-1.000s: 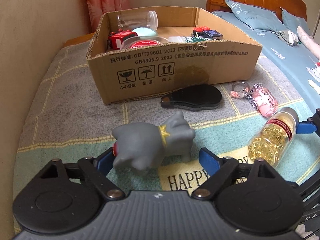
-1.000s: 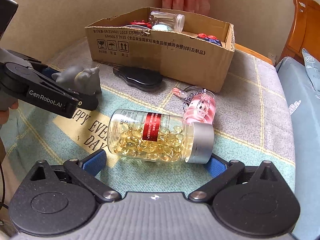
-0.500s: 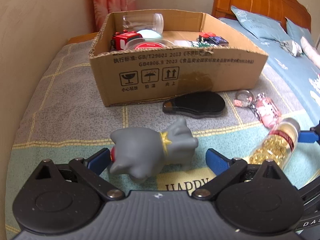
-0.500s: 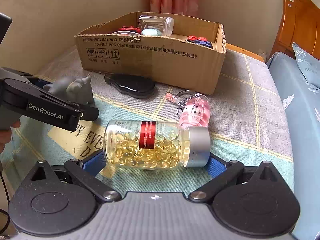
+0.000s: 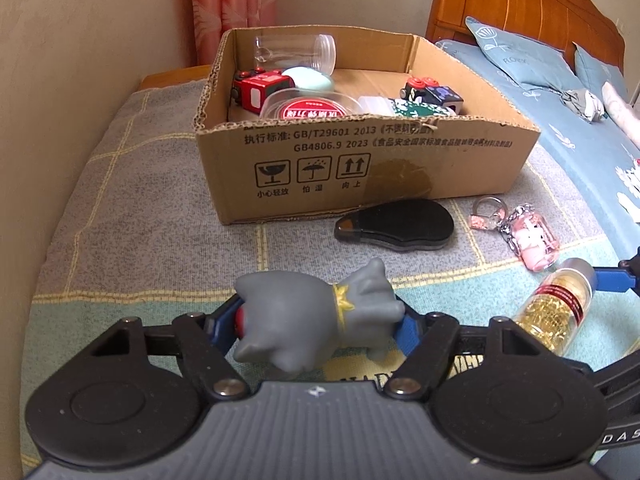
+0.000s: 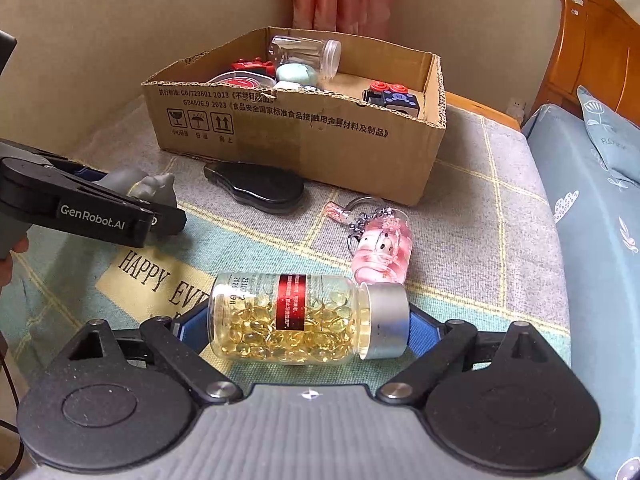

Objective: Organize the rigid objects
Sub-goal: 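Close left tool on grey cat figurine while right tool grasps gold capsule bottle, then lower both items into the cardboard box and open both tools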

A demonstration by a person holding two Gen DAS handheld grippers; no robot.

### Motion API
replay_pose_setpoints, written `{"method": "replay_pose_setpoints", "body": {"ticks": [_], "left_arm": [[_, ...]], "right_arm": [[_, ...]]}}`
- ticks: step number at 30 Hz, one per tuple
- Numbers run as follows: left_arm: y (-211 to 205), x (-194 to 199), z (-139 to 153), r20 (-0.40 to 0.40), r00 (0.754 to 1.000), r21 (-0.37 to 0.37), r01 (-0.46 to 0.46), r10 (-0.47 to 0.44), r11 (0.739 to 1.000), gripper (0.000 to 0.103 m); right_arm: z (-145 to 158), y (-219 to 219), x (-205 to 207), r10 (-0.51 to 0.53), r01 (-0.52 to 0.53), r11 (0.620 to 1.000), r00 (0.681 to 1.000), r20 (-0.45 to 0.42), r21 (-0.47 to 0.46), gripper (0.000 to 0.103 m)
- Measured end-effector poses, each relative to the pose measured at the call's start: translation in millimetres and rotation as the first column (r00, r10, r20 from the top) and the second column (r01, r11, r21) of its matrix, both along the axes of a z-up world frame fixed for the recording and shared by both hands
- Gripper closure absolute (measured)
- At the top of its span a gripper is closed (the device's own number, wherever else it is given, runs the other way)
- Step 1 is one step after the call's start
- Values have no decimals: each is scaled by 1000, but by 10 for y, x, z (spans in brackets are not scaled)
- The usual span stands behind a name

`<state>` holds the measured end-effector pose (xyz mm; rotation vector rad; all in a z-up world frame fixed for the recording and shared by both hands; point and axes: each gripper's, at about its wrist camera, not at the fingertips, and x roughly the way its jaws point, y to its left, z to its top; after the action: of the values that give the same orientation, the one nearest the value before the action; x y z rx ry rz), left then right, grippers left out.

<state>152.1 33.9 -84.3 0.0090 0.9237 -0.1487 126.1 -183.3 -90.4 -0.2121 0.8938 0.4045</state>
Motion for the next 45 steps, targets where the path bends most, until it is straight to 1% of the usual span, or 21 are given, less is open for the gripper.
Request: {"method": "replay_pose_setpoints", "body": {"ticks": [4,9,13,17,21,25,27,28,30,31,32,37,42,45], "left_arm": [[-11,-48,210,30,999,9,38,-38,999,29],[-76,-36,519,84,993,32,79,-81,996,29],[-167,96,745,128,984,56,114,-121,992,29],[-267,357,934,199,970,99,122,-139,988,29],[-353,747,1026,221,965,102,124,-144,987,29],[-431,1065,1031,230,963,116,114,-138,987,29],[-468,1173,1017,239,964,117,92,-118,989,28],[-485,1218,1001,241,964,119,87,-113,989,27],[-500,1271,966,241,964,115,84,-110,990,21],[-497,1277,951,244,965,113,73,-99,991,11],[-484,1268,941,249,964,113,67,-93,991,8],[-380,1046,925,253,962,96,79,-101,992,8],[-187,754,914,241,968,68,58,-73,996,7],[-86,582,902,242,969,59,28,-41,998,4]], "right_arm": [[107,-54,-20,30,-30,999,1000,-6,17,7],[289,-99,-44,75,-75,997,997,27,0,7],[462,-161,-15,124,-124,992,991,58,4,7],[627,-222,38,140,-142,990,986,87,24,7],[757,-251,92,130,-132,991,983,129,9,7],[831,-272,147,119,-121,993,983,139,4,7],[851,-283,153,112,-113,994,984,141,2,7],[858,-285,156,109,-111,994,984,143,2,7],[869,-293,150,104,-105,994,984,144,2,7],[871,-294,150,102,-104,995,984,144,2,7],[874,-294,140,101,-102,995,984,144,1,7],[886,-288,138,102,-104,995,984,147,0,7],[933,-264,200,102,-105,994,983,151,12,7],[982,-255,269,99,-104,994,983,154,26,7]]}}
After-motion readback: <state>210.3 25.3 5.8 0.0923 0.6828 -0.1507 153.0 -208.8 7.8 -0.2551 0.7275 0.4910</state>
